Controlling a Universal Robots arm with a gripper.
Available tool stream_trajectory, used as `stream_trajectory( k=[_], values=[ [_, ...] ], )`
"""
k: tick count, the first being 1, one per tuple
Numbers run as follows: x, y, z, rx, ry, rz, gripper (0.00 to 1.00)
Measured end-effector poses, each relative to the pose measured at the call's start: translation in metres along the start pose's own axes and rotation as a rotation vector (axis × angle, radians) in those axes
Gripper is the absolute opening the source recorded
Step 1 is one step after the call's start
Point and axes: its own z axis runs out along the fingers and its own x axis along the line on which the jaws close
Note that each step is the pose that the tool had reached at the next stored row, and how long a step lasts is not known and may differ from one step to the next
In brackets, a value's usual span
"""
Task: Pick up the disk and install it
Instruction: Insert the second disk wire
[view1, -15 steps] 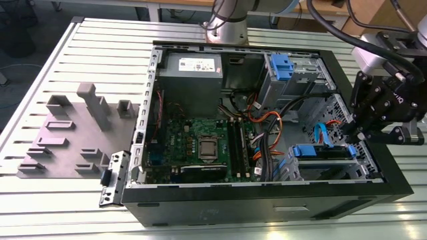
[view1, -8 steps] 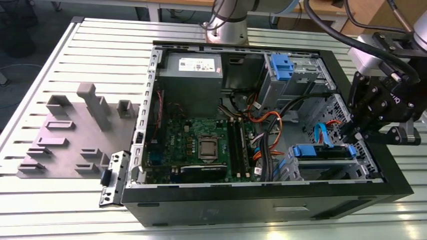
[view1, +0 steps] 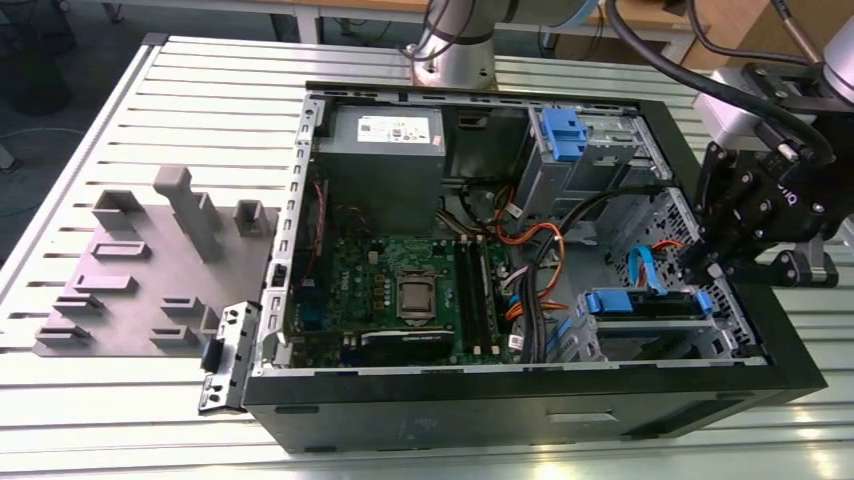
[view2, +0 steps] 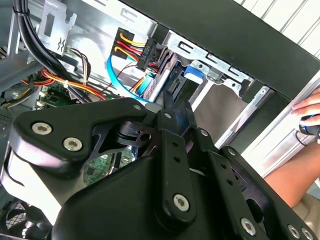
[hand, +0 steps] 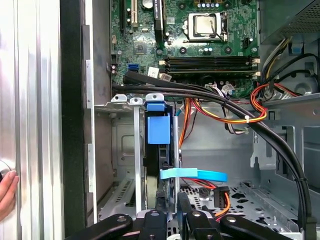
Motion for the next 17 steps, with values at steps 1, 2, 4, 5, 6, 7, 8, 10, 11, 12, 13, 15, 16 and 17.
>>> stream_trajectory(
  k=[1, 2, 4, 5, 6, 7, 8, 10, 11, 12, 13, 15, 16, 17],
  values=[
    [-0.0005, 0.0000, 0.0003, 0.0000, -0.0002, 0.000, 0.24],
    [-0.0010, 0.0000, 0.0005, 0.0000, -0.0001, 0.000, 0.24],
    [-0.0021, 0.0002, 0.0011, 0.0001, -0.0001, 0.000, 0.24],
    [-0.0026, 0.0003, 0.0014, 0.0002, -0.0002, 0.000, 0.24],
    [-0.0029, 0.0003, 0.0016, 0.0001, -0.0003, 0.000, 0.24],
    [-0.0030, 0.0003, 0.0016, 0.0001, -0.0003, 0.000, 0.24],
    [-0.0029, 0.0003, 0.0016, 0.0002, -0.0002, 0.000, 0.24],
    [-0.0033, 0.0003, 0.0016, 0.0002, -0.0001, 0.000, 0.24],
    [-0.0040, 0.0004, 0.0017, 0.0002, 0.0000, 0.000, 0.24],
    [-0.0052, 0.0004, 0.0019, 0.0002, -0.0002, 0.000, 0.24],
    [-0.0065, 0.0005, 0.0020, 0.0002, -0.0001, 0.000, 0.24],
    [-0.0096, 0.0006, 0.0024, 0.0002, -0.0001, 0.000, 0.24],
    [-0.0111, 0.0006, 0.0025, 0.0001, -0.0001, 0.000, 0.24],
    [-0.0127, 0.0007, 0.0027, 0.0002, -0.0001, 0.000, 0.24]
  ],
)
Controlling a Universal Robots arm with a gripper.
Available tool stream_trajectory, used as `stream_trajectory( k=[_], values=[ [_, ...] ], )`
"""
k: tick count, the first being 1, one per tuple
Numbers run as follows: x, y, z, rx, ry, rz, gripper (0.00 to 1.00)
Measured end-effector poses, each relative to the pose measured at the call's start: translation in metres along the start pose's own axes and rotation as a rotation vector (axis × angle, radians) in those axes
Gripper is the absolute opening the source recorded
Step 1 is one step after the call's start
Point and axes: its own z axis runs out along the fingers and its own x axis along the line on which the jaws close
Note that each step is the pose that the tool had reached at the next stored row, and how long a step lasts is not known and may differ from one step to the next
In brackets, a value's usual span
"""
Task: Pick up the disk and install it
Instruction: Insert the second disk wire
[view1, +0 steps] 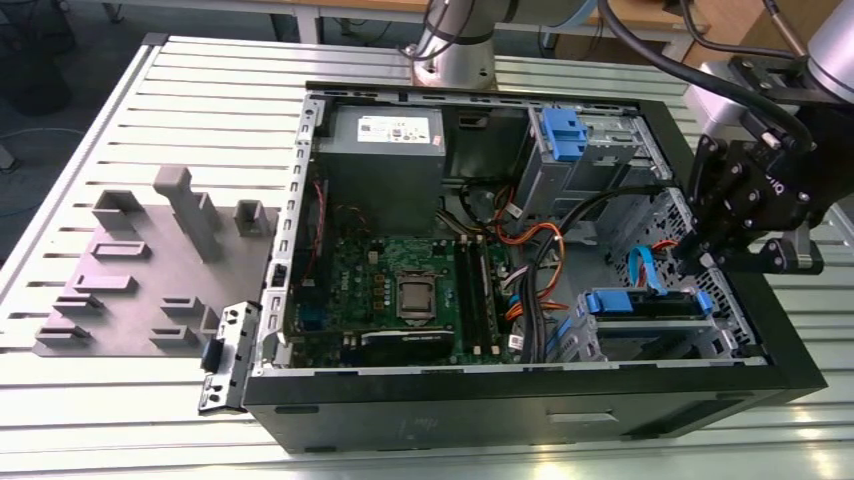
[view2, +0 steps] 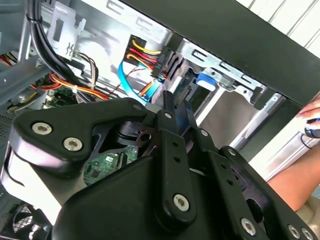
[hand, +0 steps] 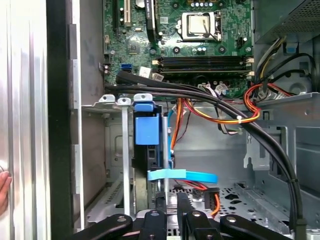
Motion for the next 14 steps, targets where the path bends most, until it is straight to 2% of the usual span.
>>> stream_trajectory(
  k=[4, 14],
  values=[
    [-0.0051, 0.0002, 0.0008, 0.0000, -0.0001, 0.000, 0.24],
    [-0.0101, 0.0004, 0.0018, 0.0000, -0.0001, 0.000, 0.24]
  ],
)
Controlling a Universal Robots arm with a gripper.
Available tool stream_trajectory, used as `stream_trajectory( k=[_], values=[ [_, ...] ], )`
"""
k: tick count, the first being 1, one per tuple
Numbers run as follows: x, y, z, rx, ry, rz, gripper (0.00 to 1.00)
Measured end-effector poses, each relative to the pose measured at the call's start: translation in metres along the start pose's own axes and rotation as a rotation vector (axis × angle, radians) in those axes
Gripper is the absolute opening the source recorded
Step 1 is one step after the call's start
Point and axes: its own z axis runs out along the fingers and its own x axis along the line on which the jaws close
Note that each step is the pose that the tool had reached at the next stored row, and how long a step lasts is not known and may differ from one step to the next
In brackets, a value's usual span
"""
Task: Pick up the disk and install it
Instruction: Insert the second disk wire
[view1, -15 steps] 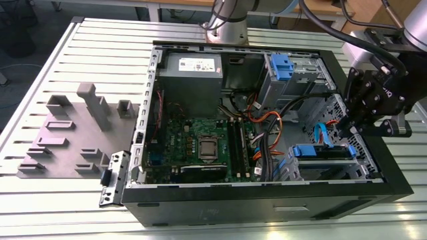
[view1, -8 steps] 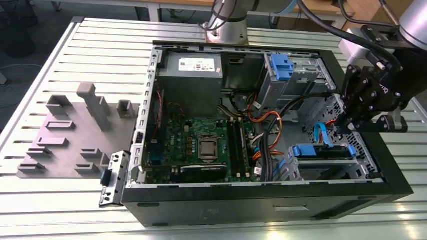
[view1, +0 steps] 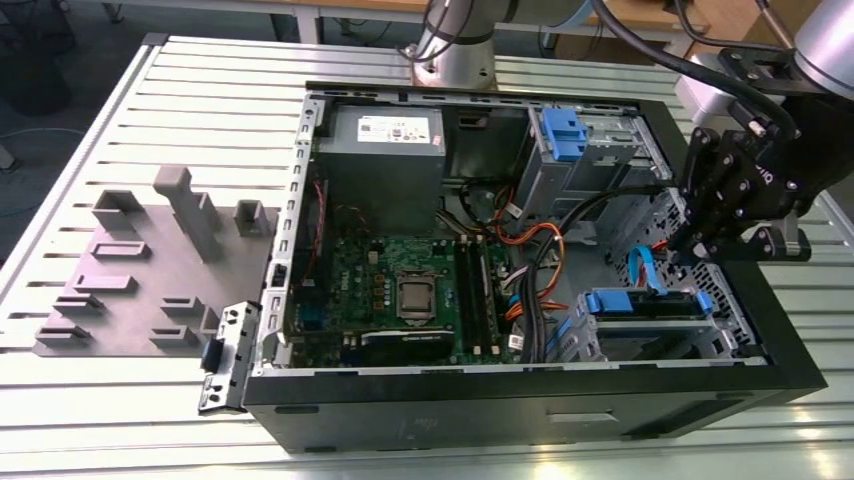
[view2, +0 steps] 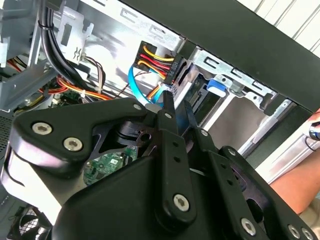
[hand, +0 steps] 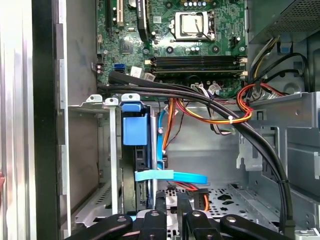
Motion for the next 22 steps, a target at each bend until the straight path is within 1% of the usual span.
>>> stream_trajectory(
  k=[4, 16, 18, 19, 20, 21, 22],
  values=[
    [-0.0030, 0.0001, 0.0006, 0.0000, -0.0001, 0.000, 0.24],
    [-0.0033, 0.0001, 0.0007, 0.0000, 0.0000, 0.000, 0.24],
    [-0.0033, 0.0001, 0.0007, 0.0000, 0.0000, 0.000, 0.25],
    [-0.0033, 0.0001, 0.0007, 0.0000, -0.0001, 0.000, 0.31],
    [-0.0033, 0.0001, 0.0007, 0.0000, 0.0000, 0.000, 0.31],
    [-0.0033, 0.0001, 0.0007, 0.0000, 0.0000, 0.000, 0.37],
    [-0.0033, 0.0001, 0.0007, 0.0000, 0.0000, 0.000, 0.37]
  ],
)
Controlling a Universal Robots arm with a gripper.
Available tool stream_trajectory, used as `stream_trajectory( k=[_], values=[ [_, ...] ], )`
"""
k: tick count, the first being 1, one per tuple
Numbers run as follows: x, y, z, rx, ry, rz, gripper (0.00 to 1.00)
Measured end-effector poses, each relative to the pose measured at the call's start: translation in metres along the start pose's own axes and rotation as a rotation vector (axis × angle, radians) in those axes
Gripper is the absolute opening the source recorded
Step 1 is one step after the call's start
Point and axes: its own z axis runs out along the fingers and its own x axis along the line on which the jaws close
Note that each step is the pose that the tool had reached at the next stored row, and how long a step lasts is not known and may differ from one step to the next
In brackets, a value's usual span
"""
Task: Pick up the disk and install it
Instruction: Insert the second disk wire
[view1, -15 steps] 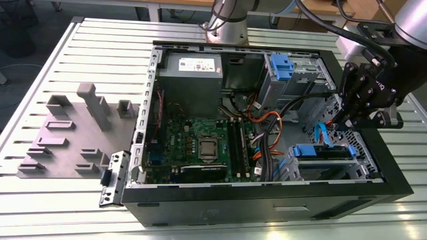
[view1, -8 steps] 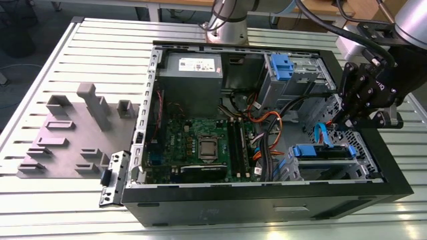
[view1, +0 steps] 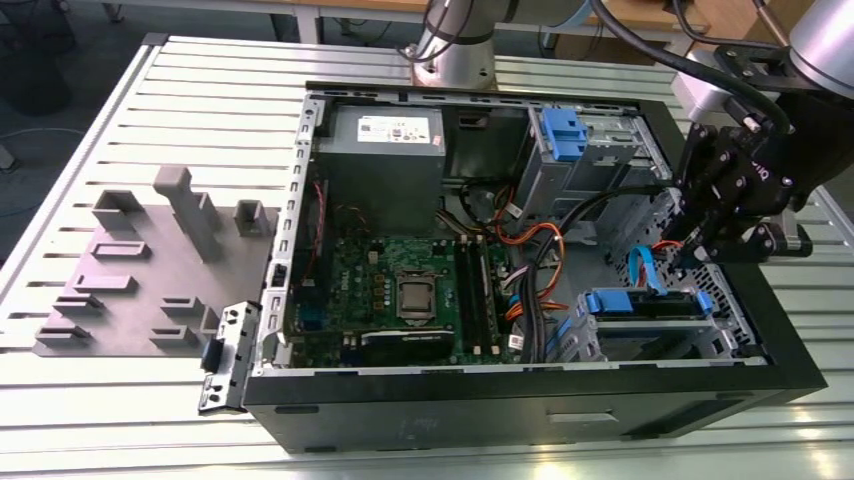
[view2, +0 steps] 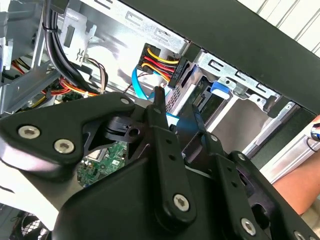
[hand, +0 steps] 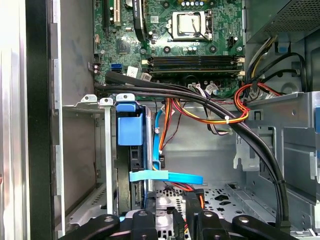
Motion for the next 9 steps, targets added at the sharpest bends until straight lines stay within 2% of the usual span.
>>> stream_trajectory(
  k=[9],
  values=[
    [-0.0002, 0.0000, 0.0022, 0.0000, 0.0001, 0.000, 0.37]
  ],
)
